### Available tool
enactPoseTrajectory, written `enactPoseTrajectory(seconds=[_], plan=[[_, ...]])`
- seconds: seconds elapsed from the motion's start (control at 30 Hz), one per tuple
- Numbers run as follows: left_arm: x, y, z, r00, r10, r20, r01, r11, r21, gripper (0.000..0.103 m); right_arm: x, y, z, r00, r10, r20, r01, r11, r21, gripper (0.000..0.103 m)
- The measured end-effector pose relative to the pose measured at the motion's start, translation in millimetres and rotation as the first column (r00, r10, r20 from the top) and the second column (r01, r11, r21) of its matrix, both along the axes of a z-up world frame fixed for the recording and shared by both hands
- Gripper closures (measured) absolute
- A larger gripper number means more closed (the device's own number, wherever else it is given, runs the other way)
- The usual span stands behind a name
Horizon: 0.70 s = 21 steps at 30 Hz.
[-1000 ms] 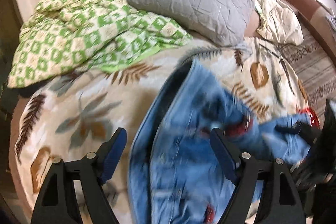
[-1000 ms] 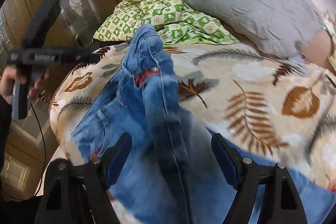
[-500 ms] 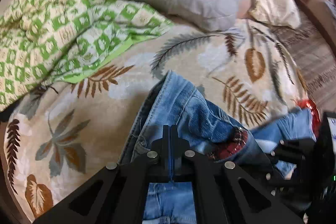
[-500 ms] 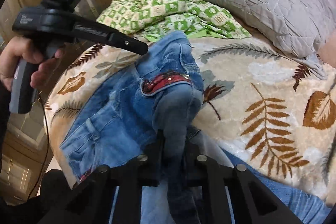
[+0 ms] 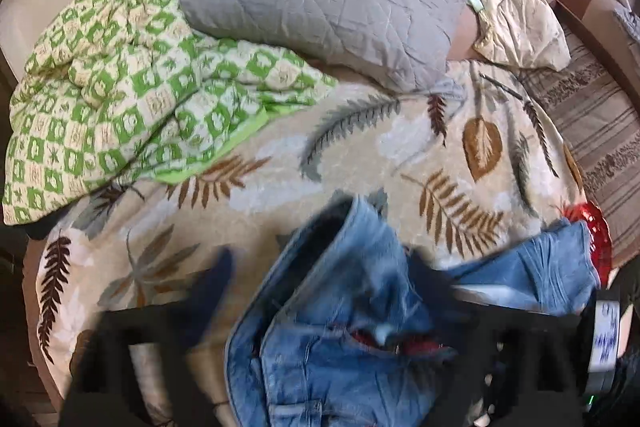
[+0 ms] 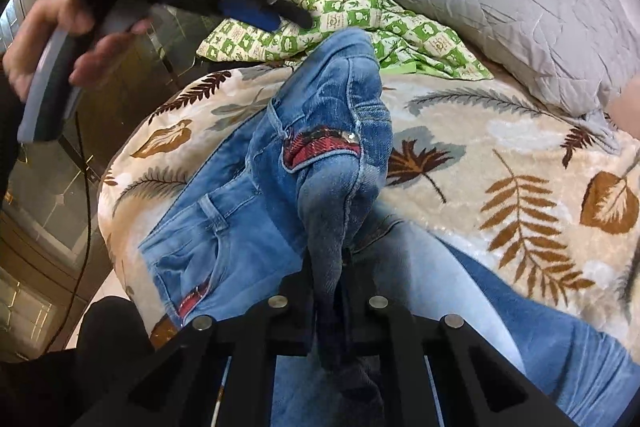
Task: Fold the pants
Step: 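Fold the jeans over toward the waistband with both grippers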
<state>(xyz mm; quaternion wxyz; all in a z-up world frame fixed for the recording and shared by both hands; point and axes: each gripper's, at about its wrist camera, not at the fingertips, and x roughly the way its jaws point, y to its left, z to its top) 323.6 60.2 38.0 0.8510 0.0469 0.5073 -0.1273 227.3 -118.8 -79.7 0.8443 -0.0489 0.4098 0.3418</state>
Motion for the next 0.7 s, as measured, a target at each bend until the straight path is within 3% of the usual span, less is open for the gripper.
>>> enactPoseTrajectory(seconds=[0.2, 0.23, 0.27, 0.3, 0.43, 0.57, 0.7], plan=[[27.2, -23.4, -28.5, 0.994, -0.04, -0.098, 0.044, 0.998, 0.044, 0.009, -2.2, 1.4, -8.2, 1.0, 0.0, -0.017, 0.0, 1.0, 0.013, 0.094], [29.0, -26.7, -34.1, 0.992, -0.057, -0.112, 0.062, 0.997, 0.045, 0.014, -1.9, 1.4, -8.9, 1.0, -0.001, -0.019, 0.002, 1.0, 0.015, 0.094], [29.6, -30.3, -38.6, 0.988, -0.085, -0.127, 0.088, 0.996, 0.022, 0.032, -1.1, 1.1, -9.9, 1.0, -0.005, -0.02, 0.006, 1.0, 0.017, 0.094], [30.7, -34.0, -45.0, 0.977, -0.126, -0.173, 0.124, 0.992, -0.022, 0.084, -0.8, 1.0, -10.4, 1.0, -0.008, -0.021, 0.008, 1.0, 0.018, 0.094], [14.7, -40.0, -42.3, 0.975, -0.163, -0.15, 0.17, 0.985, 0.031, 0.084, 1.3, -0.6, -11.8, 1.0, -0.017, -0.023, 0.018, 1.0, 0.019, 0.094], [-16.4, -16.5, -8.8, 0.986, -0.146, -0.077, 0.144, 0.989, -0.029, 0.084, -3.8, -2.5, -7.8, 1.0, -0.02, -0.001, 0.02, 1.0, 0.016, 0.094], [-76.8, 20.4, 20.3, 0.991, -0.132, -0.011, 0.13, 0.987, -0.096, 0.083, -21.6, -9.3, 6.9, 0.998, -0.012, 0.063, 0.01, 0.999, 0.032, 0.094]])
